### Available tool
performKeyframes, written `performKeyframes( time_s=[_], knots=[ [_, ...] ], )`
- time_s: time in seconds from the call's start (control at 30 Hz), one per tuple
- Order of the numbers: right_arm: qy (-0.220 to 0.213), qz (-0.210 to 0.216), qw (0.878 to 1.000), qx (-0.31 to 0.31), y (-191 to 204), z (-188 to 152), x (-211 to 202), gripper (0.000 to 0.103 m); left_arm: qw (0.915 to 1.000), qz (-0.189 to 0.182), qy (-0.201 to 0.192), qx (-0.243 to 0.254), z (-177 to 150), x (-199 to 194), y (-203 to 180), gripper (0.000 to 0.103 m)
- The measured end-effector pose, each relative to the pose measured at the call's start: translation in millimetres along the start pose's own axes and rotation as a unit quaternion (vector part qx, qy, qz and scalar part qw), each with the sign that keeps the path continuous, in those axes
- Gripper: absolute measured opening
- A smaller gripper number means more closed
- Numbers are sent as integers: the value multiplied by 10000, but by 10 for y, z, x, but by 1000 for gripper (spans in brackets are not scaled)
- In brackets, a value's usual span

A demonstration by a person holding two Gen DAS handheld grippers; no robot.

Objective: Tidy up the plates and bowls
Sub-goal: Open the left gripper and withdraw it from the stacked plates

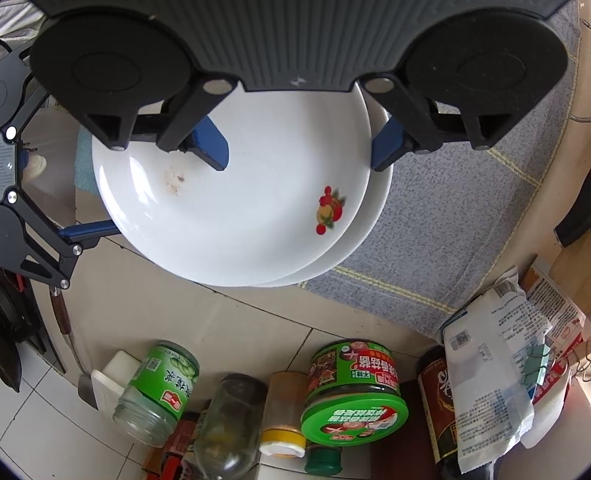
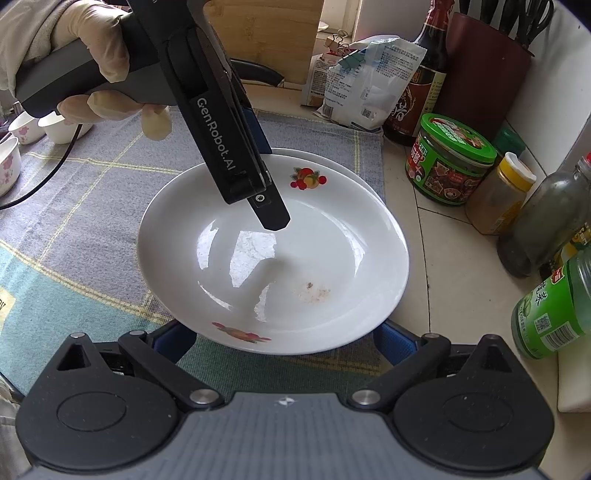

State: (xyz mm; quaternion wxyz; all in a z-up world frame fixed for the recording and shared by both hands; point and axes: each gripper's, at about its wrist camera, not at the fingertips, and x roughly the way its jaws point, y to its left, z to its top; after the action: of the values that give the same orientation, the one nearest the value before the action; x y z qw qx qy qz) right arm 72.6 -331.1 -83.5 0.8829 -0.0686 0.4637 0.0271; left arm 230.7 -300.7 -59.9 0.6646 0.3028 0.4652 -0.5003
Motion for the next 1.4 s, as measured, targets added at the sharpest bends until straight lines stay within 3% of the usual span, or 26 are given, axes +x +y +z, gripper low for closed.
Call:
performKeyframes(
  time_s=[0.27, 0.37, 0.63, 0.83, 1.03, 1.13, 1.27, 1.4],
  knots=[
    [-38, 40, 10000, -33, 2, 0, -9, 103, 9998, 213, -60, 17, -54, -71, 30, 88],
    [-39, 43, 9999, -102, 32, 13, 1, 103, 9998, 123, -161, -71, -86, -128, 47, 89],
    [-188, -2, 9998, -19, -16, 25, -47, 103, 9951, 397, -908, 30, -263, -411, -86, 92],
    [-318, 46, 9995, -21, -32, 39, -77, 103, 9855, 836, -1472, -101, -447, -668, -216, 95],
    [-447, 62, 9989, 152, -33, 113, -78, 103, 9653, 1381, -2121, -646, -710, -959, -407, 99],
    [-548, 90, 9981, 270, -18, 164, -68, 103, 9482, 1741, -2418, -1099, -874, -1079, -488, 100],
    [-658, 350, 9971, 125, 57, 226, -37, 103, 9278, 1926, -2575, -1890, -1119, -1160, -508, 100],
    [-743, 512, 9956, -248, 212, 300, 8, 103, 9109, 2083, -2489, -2549, -1411, -1168, -500, 100]
  ],
)
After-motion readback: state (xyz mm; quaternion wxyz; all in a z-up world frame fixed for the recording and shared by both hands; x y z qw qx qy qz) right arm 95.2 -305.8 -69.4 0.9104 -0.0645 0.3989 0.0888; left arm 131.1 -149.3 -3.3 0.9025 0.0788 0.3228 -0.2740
